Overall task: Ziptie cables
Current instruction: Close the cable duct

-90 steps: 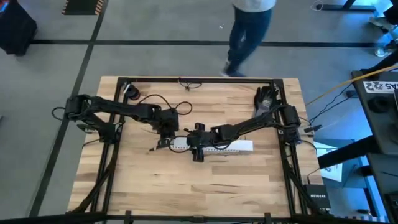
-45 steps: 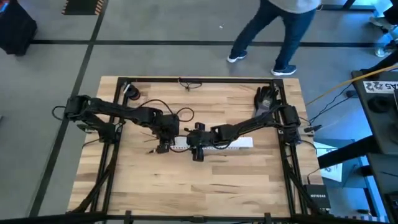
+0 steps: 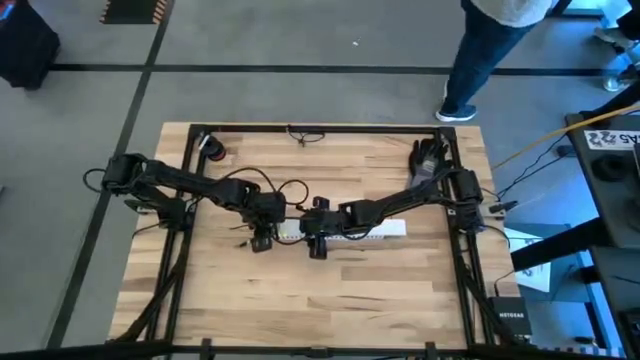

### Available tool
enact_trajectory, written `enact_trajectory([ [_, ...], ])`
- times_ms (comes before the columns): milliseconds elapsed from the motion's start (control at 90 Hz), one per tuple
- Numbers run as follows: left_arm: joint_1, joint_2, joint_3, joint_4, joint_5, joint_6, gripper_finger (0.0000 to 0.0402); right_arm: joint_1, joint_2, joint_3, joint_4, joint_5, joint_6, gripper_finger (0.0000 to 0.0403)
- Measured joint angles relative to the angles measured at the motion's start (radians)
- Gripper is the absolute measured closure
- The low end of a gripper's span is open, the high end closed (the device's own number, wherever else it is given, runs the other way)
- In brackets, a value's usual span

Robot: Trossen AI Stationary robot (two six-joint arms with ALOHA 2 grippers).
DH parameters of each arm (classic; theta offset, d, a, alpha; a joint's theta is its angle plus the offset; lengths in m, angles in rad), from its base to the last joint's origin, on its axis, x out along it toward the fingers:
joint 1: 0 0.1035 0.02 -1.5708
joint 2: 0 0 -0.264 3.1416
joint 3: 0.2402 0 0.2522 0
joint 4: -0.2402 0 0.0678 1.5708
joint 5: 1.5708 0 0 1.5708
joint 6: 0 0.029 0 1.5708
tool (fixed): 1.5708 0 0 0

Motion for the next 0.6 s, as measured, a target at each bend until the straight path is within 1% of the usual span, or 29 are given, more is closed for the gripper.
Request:
enact_trajectory([
  [56, 0.009, -0.007, 0.023, -0.065, 0.0, 0.005, 0.0297, 0.0, 0.0, 0.0, -0.002, 0.0, 0.001, 0.0169],
  [133, 0.016, -0.031, 0.064, -0.098, -0.018, 0.033, 0.0288, 0.0, 0.0, 0.0, -0.003, 0.002, 0.002, 0.0169],
  [211, 0.017, -0.063, 0.076, -0.13, -0.08, 0.058, 0.0285, 0.0, 0.0, 0.0, -0.003, 0.003, 0.002, 0.0169],
  [344, 0.024, -0.1, 0.078, -0.112, -0.22, 0.089, 0.0284, 0.0, 0.0, 0.0, -0.003, 0.003, 0.001, 0.0169],
  [411, 0.037, -0.102, 0.078, -0.109, -0.262, 0.1, 0.0284, 0.0, 0.0, 0.0, -0.003, 0.003, 0.001, 0.0169],
  [500, 0.058, -0.097, 0.048, -0.09, -0.253, 0.114, 0.0284, 0.0, 0.0, 0.0, -0.003, 0.006, 0.001, 0.0169],
  [600, 0.08, -0.096, 0.004, -0.068, -0.168, 0.111, 0.0284, 0.0, 0.0, 0.0, -0.004, 0.006, 0.001, 0.0169],
])
